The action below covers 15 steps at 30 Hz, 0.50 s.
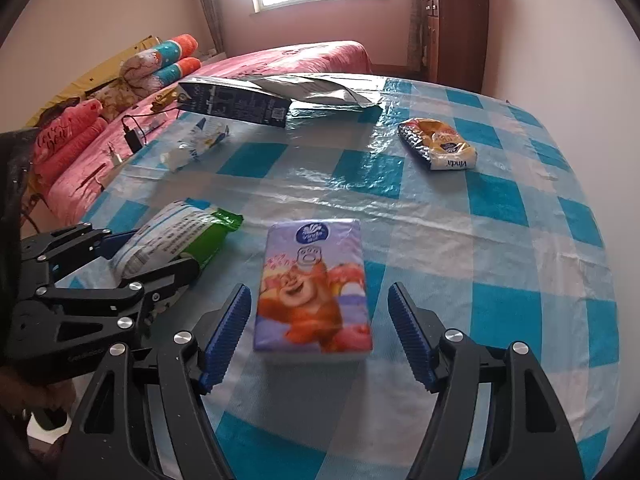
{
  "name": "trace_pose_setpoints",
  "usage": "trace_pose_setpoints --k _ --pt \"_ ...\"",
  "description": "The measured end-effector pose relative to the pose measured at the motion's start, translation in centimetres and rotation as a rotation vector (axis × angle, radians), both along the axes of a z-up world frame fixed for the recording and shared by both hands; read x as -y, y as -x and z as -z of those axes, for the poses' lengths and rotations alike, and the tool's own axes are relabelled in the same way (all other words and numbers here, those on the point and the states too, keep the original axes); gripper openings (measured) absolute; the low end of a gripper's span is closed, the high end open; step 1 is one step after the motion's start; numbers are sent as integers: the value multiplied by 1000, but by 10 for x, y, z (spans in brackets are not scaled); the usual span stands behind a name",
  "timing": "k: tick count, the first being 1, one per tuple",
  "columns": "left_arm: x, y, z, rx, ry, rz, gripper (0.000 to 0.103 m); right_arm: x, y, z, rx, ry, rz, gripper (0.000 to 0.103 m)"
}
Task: Collect trash
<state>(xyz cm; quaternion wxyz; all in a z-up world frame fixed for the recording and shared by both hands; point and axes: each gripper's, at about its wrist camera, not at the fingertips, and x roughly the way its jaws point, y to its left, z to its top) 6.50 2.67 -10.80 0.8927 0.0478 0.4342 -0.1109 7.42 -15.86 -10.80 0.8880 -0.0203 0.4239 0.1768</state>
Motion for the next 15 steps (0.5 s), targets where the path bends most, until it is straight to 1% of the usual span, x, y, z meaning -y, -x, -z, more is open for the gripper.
trace_pose_setpoints --k 2,4,5,11,15 --pt "-2 1 -1 5 8 -3 47 -2 -3 3 -4 19 6 71" --pt "-7 2 -3 7 33 -4 43 -3 -4 5 -2 30 9 57" --pt "-9 2 -4 5 47 -6 42 -3 -3 4 3 41 13 54" --pt "-28 12 -10 13 90 -24 40 -7 1 2 13 50 15 53" --pt "-43 24 -22 44 109 -39 40 -15 5 -5 22 39 1 53"
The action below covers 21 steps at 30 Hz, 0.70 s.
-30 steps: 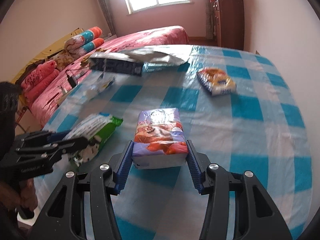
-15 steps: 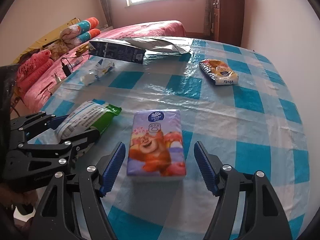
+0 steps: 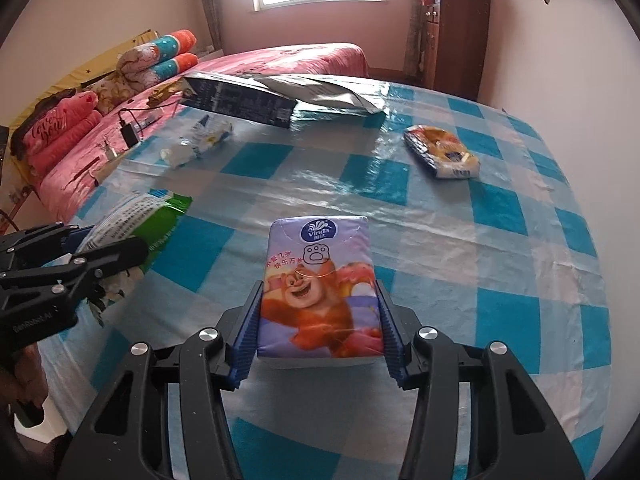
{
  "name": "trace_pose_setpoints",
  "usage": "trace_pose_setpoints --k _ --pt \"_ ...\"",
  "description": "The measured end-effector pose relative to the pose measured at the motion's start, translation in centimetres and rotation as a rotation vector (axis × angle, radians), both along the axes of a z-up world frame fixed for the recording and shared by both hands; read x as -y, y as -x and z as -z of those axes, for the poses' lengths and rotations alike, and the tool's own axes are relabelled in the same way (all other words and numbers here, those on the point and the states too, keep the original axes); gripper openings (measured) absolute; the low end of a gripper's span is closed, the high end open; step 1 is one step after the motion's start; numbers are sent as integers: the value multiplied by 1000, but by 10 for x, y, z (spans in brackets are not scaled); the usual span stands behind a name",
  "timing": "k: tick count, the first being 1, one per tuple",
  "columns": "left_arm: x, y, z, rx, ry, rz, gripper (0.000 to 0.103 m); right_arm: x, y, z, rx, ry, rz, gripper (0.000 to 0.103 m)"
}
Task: Collect trash
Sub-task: 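Carry the held packet and tissue pack over to the orange bucket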
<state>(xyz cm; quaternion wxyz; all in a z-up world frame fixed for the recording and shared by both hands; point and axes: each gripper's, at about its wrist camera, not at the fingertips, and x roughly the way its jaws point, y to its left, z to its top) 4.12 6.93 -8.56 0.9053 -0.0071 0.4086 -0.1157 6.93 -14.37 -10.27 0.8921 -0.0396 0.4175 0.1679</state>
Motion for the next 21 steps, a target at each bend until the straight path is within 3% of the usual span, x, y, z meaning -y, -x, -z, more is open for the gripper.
trace_pose_setpoints --k 11,21 --pt "-64 35 -39 86 9 -97 40 -50 9 -36 24 -50 -122 53" --pt "-165 79 -54 104 -53 -327 40 -143 28 -65 5 -116 -362 53"
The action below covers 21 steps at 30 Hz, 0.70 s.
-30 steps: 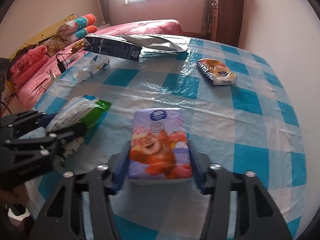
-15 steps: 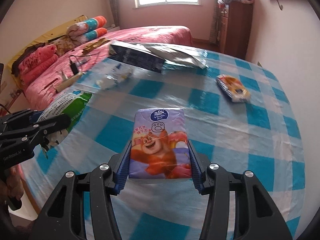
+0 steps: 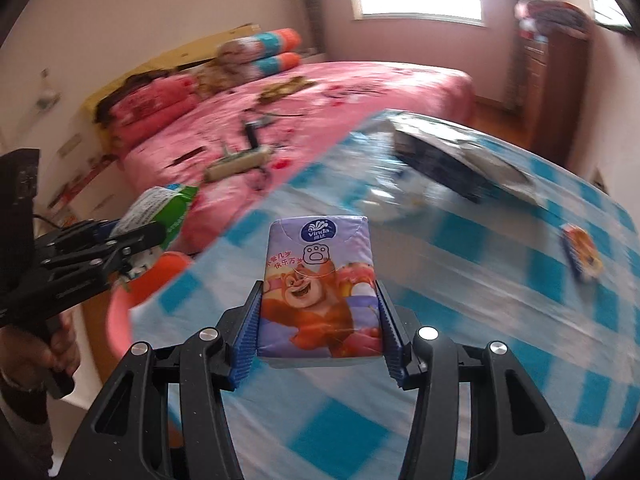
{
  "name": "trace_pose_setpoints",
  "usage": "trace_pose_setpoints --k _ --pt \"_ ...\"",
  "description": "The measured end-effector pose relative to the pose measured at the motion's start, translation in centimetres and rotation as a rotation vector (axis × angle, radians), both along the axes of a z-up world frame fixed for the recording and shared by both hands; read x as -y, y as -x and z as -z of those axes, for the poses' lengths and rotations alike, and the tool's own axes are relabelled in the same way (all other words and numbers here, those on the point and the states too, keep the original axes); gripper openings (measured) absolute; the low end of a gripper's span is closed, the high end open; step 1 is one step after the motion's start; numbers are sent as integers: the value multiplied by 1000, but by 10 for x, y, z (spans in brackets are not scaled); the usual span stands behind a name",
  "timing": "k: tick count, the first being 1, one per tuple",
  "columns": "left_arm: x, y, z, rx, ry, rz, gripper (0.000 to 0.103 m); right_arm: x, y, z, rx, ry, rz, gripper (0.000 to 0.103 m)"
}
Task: Collect trash
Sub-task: 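Carry the held packet and tissue pack over to the orange bucket, then open both tools to drop the packet and tissue pack into the bucket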
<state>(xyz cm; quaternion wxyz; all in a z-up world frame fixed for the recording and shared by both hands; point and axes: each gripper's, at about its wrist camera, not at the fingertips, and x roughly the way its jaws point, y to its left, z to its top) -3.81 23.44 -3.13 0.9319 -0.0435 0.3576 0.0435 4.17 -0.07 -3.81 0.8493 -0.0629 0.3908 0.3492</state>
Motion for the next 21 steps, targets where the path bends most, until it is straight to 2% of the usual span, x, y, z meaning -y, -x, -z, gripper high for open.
trace_pose_setpoints --k 9,15,21 --pt "-89 46 31 -86 8 -225 40 -105 33 2 -14 18 -260 53" --pt "-128 69 55 -137 36 -322 40 -168 59 9 1 60 -405 53" --pt "-143 81 73 -167 57 -363 40 -206 74 24 -17 91 -488 53"
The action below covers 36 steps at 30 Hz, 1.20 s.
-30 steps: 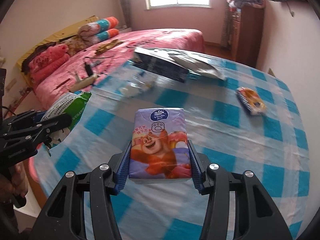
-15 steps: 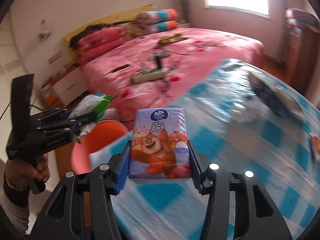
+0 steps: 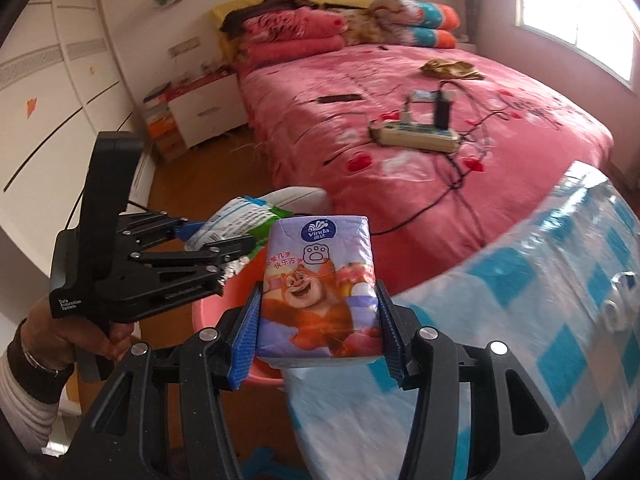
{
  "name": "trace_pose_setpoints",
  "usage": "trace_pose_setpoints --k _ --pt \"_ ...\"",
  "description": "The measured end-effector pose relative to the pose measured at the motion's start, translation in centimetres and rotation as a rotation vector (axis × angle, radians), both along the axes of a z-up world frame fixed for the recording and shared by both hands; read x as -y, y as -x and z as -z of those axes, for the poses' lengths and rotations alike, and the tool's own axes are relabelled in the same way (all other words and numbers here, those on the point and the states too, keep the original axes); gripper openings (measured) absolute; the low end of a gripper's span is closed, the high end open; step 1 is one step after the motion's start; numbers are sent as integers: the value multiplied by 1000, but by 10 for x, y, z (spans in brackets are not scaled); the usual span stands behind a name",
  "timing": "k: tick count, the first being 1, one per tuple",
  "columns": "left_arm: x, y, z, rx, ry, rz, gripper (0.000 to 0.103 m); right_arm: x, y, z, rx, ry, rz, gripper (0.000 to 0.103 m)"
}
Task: Collect trash
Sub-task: 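Open both tools to drop the packet and tissue pack into the bucket, then move both open tools back over the checkered table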
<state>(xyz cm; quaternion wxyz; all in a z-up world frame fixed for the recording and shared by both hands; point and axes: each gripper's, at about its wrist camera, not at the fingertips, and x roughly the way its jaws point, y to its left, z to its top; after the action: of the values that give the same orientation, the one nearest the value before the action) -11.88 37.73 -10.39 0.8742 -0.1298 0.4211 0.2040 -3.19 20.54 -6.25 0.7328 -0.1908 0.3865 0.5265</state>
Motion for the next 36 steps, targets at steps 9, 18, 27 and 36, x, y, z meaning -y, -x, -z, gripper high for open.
trace_pose_setpoints --k 9,18,27,36 --pt "-15 2 20 -41 24 -50 41 -37 9 23 -17 28 -82 54" --pt "-17 8 21 -67 -14 -95 62 -22 -31 22 -196 -74 10 89" --pt "4 5 -2 -23 -46 -89 71 37 -79 3 -285 -162 134 91" --pt "38 -1 -19 65 -80 -17 78 108 -107 -10 -274 -206 300 91"
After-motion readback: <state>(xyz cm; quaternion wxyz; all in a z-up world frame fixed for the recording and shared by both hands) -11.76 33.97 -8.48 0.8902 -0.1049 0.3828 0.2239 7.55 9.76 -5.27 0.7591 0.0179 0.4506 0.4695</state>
